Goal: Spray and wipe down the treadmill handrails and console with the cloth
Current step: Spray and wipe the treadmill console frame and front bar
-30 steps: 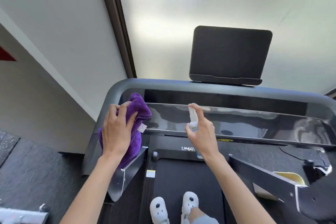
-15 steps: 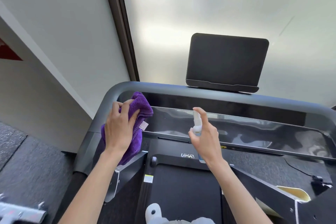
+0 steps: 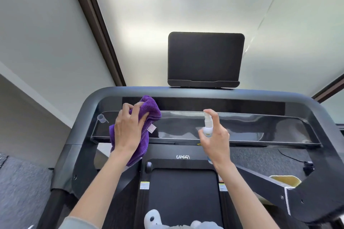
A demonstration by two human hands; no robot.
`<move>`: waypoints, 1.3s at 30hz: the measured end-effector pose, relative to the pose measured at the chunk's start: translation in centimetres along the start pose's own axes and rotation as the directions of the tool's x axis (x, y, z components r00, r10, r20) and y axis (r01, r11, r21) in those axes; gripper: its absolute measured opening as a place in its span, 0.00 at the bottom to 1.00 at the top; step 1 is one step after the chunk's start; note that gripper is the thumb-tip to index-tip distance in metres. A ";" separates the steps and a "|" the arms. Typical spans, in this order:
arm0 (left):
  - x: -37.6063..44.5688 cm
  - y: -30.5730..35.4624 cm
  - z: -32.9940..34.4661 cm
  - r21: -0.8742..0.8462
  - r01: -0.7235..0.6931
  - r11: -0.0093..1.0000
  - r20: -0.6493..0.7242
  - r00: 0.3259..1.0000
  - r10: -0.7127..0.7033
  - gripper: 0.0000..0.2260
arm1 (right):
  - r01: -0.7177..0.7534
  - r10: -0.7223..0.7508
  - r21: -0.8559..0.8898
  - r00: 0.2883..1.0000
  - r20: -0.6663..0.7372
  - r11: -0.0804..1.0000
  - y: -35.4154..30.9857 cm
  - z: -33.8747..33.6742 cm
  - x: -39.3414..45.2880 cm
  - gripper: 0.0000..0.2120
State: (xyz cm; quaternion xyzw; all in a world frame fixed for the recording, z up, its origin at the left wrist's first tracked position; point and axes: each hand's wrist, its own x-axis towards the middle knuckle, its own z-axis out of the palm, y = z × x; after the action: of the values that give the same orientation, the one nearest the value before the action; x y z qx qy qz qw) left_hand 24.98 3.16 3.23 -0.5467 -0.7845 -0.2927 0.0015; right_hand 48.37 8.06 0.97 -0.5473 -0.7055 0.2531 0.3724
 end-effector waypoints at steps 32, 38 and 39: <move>0.1 -0.1 6.8 0.030 0.104 0.994 0.047 0.993 -0.105 0.29 | -0.197 0.194 -0.024 0.975 -0.113 0.980 3.6 -4.1 0.2 0.28; 0.1 4.8 8.2 -0.013 -0.010 1.000 0.097 0.995 0.011 0.32 | -0.227 0.231 0.054 0.969 -0.090 0.972 4.7 -5.9 0.5 0.31; 0.0 5.5 8.6 0.005 -0.026 1.000 0.129 0.991 0.025 0.32 | -0.238 0.243 0.052 0.964 -0.106 0.970 4.9 -6.2 0.6 0.30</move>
State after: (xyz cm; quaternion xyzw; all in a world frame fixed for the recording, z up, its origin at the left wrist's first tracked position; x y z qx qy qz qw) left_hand 32.44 8.38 -1.44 -0.5745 -0.7769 -0.2540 -0.0437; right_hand 56.16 9.65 1.03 -0.6347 -0.6071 0.2792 0.3881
